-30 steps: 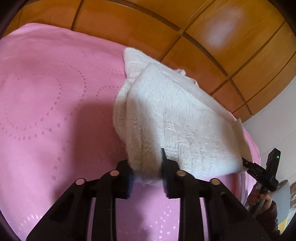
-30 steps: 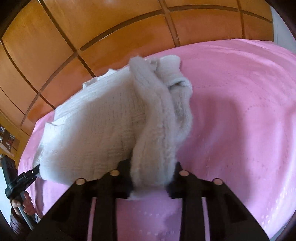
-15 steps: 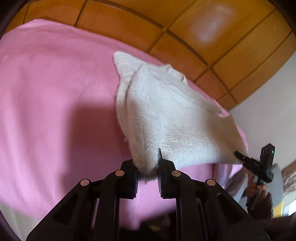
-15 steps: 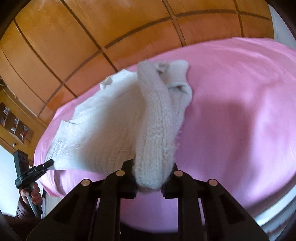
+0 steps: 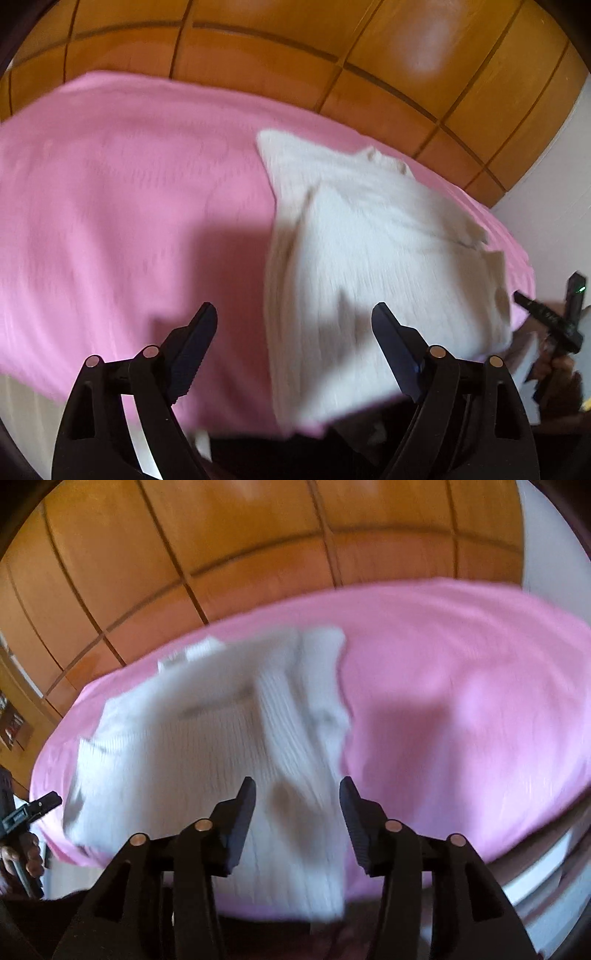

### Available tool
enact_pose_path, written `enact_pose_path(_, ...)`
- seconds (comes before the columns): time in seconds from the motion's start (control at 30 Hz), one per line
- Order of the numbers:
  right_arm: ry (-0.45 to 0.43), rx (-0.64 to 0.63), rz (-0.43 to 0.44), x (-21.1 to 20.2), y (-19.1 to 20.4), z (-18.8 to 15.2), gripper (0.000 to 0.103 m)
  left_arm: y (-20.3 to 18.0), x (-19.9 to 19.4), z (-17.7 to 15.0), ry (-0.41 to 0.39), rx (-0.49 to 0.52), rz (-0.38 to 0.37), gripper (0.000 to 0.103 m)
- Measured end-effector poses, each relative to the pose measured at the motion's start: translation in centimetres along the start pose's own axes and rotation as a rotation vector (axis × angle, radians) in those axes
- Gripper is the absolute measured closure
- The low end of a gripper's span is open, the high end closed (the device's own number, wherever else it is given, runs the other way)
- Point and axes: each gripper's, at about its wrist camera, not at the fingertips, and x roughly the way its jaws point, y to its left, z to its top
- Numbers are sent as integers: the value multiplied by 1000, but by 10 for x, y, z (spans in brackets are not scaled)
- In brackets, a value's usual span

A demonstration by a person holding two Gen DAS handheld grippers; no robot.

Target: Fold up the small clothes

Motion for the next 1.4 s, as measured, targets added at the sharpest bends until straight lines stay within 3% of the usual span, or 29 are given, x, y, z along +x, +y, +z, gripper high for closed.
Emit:
enact_pose_path(0.07, -18, -44, -45, 11, 8, 9, 53, -3, 9, 7, 8, 26, -7, 24)
enact_pose_path(0.17, 3, -106, -80, 33, 19, 16, 68, -11, 27, 20, 9, 58, 16, 44)
enact_pose_path(0.2, 17, -123, -85, 41, 22, 16, 75, -10, 36, 24, 25, 56, 7, 65)
enact_pose_path(0.23, 25, -135, -91, 44, 23, 15, 87, -9, 41, 26, 38, 52, -3, 78)
enact_pose_path(0.27, 37, -149, -97, 47, 23, 13, 93, -7, 43, 25, 44, 50, -16, 81)
enact_pose_path(0.3, 51, -161, -99, 48, 22, 11, 95, -7, 44, 25, 44, 50, -42, 89)
enact_pose_path(0.37, 52, -158, -91, 44, 20, 8, 96, -2, 44, 24, 39, 45, -71, 93)
enact_pose_path(0.5, 32, -134, -48, 17, 15, 13, 96, 4, 18, 23, -21, 21, -107, 97)
enact_pose_path(0.7, -59, -84, 37, -18, 12, 52, 97, -12, -22, 38, -142, 66, -160, 100)
enact_pose_path(0.8, -96, -78, 27, -5, 13, 83, 97, -18, -22, 65, -192, 74, -160, 100)
enact_pose_path(0.93, -135, -85, -4, 27, 14, 128, 97, -20, 6, 114, -227, 60, -104, 100)
enact_pose_path(1.1, -92, -41, -84, 92, 8, 168, 97, -8, 59, 155, -182, 7, -3, 100)
enact_pose_path(1.27, 34, 3, -141, 158, -2, 167, 95, -1, 118, 157, -18, 3, 112, 100)
enact_pose_path(1.3, 39, 7, -145, 162, -4, 164, 88, -1, 119, 153, -10, 5, 117, 100)
enact_pose_path(1.33, 31, 7, -151, 161, -4, 163, 65, -1, 113, 152, -25, 7, 130, 95)
enact_pose_path(1.4, -9, 3, -155, 150, -1, 162, 47, -4, 94, 152, -74, 16, 158, 88)
